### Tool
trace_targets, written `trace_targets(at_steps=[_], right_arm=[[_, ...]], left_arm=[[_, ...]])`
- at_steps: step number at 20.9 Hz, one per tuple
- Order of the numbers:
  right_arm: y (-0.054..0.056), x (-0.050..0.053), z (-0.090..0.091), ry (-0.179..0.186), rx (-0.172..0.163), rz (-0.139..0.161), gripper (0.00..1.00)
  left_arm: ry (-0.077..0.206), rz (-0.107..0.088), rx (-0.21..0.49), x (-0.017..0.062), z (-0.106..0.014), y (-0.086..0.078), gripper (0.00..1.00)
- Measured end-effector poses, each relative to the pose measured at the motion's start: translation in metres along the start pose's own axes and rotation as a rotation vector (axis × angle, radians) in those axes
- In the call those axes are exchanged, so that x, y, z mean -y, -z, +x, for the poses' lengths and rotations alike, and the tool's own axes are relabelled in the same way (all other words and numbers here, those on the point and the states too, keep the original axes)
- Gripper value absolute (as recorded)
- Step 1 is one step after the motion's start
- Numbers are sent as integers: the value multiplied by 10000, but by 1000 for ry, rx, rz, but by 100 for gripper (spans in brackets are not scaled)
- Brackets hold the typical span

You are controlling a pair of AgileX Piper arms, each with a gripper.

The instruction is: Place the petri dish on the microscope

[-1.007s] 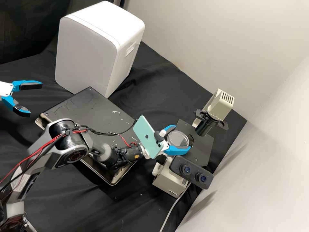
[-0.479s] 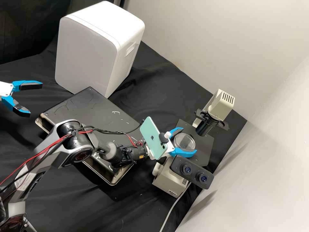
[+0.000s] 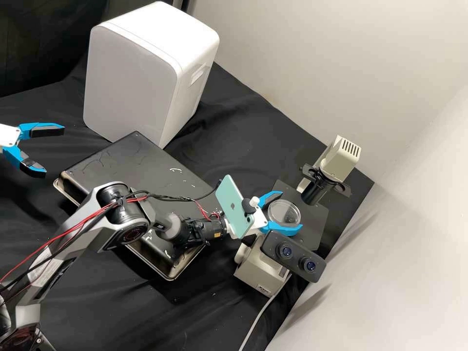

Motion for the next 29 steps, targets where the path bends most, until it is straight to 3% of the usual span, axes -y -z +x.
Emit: trace_targets(at_steps=[3, 15, 18, 20, 23, 29], right_arm=[[32, 15, 9, -1, 15, -24, 100], [49, 16, 43, 20, 31, -20, 100], [40, 6, -4, 42, 18, -28, 100], [38, -47, -87, 72, 17, -16, 100], [72, -131, -259, 141, 0, -63, 100], [145, -324, -493, 168, -22, -17, 100]], left_arm=[[0, 0, 0, 0, 0, 0, 100], [-6, 4, 2, -17, 14, 4, 100], [-6, 4, 2, -17, 14, 4, 100], [-6, 4, 2, -17, 14, 4, 100], [2, -1, 0, -2, 20, 11, 100], [4, -2, 1, 3, 22, 8, 100]])
